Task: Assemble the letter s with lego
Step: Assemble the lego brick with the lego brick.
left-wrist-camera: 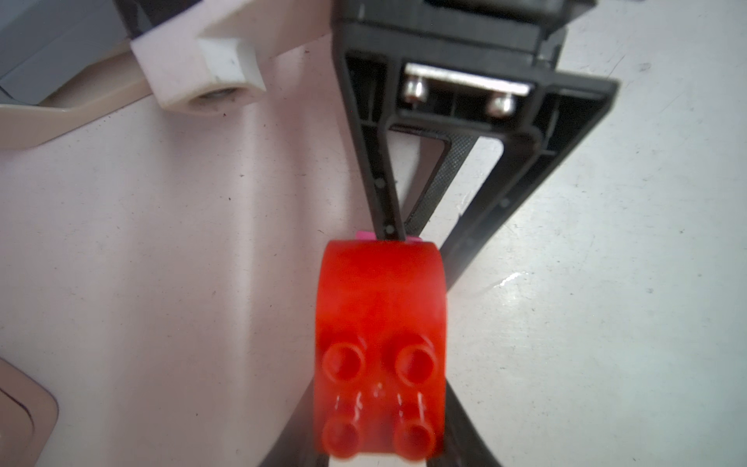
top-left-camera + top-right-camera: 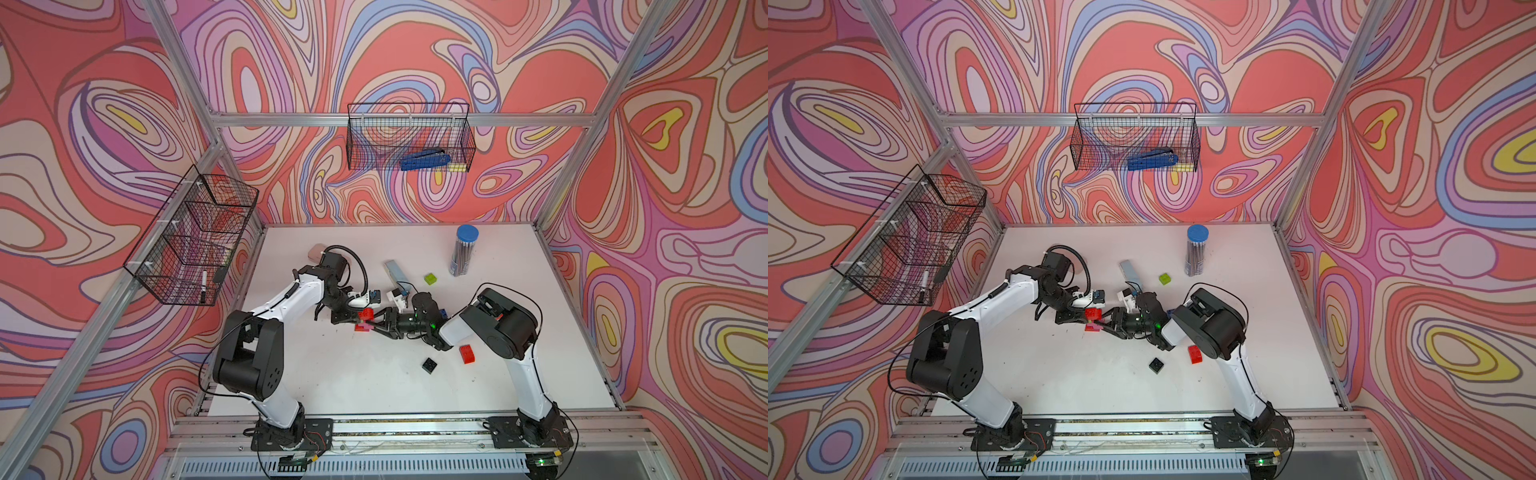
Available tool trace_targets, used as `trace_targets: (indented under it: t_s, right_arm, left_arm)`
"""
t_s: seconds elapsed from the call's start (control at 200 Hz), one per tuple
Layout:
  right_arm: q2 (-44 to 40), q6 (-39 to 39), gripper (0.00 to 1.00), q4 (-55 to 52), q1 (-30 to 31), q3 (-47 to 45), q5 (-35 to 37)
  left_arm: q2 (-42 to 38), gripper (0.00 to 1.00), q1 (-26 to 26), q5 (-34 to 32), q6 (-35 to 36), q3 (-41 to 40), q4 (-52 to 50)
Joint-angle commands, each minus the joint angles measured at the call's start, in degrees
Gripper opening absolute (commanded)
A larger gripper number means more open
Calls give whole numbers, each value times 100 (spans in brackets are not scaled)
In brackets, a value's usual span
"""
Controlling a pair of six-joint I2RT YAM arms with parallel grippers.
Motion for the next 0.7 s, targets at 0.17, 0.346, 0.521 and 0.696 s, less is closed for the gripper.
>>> trace_targets:
  t_s: [0.17,0.346,0.521,0.696]
  right_arm:
    - [314,30,57,-650,-91,-241,183]
    - [316,26,57,-668,-91,-240,184]
    - [316,23,57,-688,-91,-231,208]
    - [290,-8,57,-763,-87,-196,197]
  left_arm:
    - [39,20,77,-314,277,-116,-424]
    - [-10,20,87,-283,282,-64,-510]
    - [-57,20,96,-226,278,-124,-440]
    - [84,20,95,-306,200,-155,-248]
